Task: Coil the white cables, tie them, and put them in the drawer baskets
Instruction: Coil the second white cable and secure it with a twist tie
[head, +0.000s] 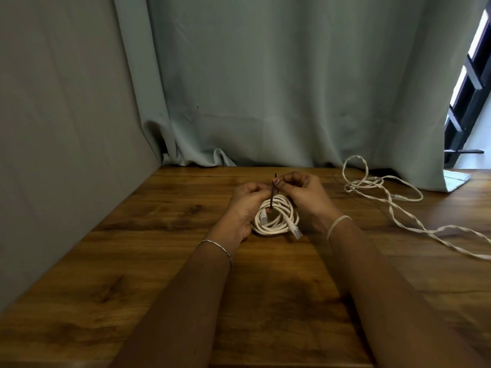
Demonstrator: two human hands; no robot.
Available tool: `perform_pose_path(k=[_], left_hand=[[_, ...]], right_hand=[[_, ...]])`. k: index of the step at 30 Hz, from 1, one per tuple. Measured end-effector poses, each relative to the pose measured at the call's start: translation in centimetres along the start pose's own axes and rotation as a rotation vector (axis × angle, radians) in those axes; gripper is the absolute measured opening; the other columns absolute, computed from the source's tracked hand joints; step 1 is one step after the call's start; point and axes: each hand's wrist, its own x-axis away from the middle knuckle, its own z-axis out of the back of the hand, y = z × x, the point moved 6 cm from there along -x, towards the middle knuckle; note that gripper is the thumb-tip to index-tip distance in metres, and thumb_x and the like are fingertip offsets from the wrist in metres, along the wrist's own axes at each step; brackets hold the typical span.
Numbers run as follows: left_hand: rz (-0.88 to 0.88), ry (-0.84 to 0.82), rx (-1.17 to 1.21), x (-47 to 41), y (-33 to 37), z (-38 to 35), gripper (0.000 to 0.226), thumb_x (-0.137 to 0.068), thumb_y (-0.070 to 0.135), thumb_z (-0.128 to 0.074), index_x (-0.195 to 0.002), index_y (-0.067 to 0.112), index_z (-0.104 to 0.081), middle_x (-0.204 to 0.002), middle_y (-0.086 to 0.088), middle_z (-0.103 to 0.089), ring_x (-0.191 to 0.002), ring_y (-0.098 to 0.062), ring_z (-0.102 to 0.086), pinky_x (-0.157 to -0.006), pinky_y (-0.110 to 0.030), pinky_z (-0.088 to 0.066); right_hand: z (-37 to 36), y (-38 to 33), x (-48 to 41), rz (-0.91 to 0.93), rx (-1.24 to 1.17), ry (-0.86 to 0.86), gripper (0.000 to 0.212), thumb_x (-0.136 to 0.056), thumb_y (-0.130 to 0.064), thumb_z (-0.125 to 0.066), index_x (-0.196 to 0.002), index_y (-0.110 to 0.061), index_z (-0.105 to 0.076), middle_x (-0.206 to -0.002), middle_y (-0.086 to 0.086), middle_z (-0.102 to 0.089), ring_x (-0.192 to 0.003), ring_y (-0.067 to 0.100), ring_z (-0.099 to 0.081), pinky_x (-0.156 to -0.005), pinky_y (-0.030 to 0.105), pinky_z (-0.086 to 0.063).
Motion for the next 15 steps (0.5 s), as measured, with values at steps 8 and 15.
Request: perform_pose_path(k=[8, 15], left_hand=[[-0.034, 0.026, -0.041, 0.12, 0.2, 0.05, 0.011, -0.085, 0.0, -0.065, -0.077, 0.007, -0.064, -0.075, -0.011, -0.067, -0.062, -0.019, -0.063, -0.061, -0.029, -0.054], [-0.003, 0.053, -0.034, 0.34, 0.13, 0.09, 0.004, -0.083, 0.003, -0.068, -0.08, 0.004, -0.065, -0.073, -0.01, -0.067, -0.061, -0.018, -0.063, -0.06, -0.027, -0.054]], right_hand=[[-0.11, -0.27, 0.43, -0.044, -0.041, 0.008, 0.009, -0.087, -0.009, -0.067, -0.079, -0.005, -0.067, -0.062, 0.003, -0.067, -0.053, 0.011, -0.062, -0.054, 0.024, -0.05], [-0.08, 0.17, 0.19, -0.056, -0.057, -0.01, 0.009, -0.086, -0.008, -0.069, -0.077, -0.01, -0.068, -0.067, 0.003, -0.068, -0.063, 0.015, -0.065, -0.066, 0.032, -0.053]])
